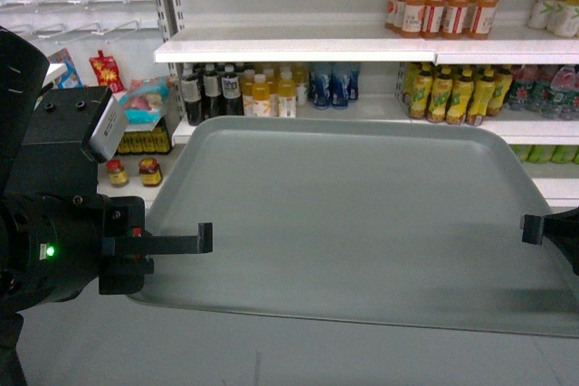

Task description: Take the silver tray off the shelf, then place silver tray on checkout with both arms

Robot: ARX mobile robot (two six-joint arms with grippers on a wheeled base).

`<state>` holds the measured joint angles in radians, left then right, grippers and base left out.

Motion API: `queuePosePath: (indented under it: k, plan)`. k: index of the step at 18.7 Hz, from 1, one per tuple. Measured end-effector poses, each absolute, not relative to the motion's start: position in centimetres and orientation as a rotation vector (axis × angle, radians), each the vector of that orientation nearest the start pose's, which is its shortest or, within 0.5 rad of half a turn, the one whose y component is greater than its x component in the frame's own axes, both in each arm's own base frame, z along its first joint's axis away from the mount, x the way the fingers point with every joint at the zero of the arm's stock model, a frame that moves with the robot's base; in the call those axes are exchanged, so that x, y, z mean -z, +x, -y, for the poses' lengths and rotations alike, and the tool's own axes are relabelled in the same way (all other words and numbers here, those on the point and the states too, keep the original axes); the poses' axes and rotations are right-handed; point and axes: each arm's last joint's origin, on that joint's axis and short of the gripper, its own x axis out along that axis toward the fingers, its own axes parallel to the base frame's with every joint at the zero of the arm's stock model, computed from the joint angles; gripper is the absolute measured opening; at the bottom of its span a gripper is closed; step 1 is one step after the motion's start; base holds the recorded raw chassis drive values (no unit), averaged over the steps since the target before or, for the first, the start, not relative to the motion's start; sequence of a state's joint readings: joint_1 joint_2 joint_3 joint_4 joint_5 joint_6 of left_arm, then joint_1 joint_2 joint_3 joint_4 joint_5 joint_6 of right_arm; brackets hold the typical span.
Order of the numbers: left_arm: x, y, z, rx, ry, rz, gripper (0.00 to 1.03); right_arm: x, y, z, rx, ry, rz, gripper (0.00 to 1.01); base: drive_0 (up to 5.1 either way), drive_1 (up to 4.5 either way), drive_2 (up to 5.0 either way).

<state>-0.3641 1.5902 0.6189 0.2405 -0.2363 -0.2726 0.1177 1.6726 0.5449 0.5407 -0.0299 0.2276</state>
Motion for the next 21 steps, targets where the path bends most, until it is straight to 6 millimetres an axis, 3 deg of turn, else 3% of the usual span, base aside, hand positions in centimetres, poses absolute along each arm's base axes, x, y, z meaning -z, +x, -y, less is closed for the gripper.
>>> queuePosePath:
  k: [18, 21]
  plan:
    - [-13.47, 26.78, 9.5, 0.027, -0.043, -0.711, 0.03, -11.61, 28.41, -3.45, -0.075, 0.194, -0.608, 0.03, 0.0, -4.31, 4.3]
    - [-13.57, 26.74, 9.49, 0.025, -0.044, -0.706, 0.03, -11.74, 28.39, -3.44, -0.076, 0.195, -0.601, 0.03, 0.0, 0.0, 0.0]
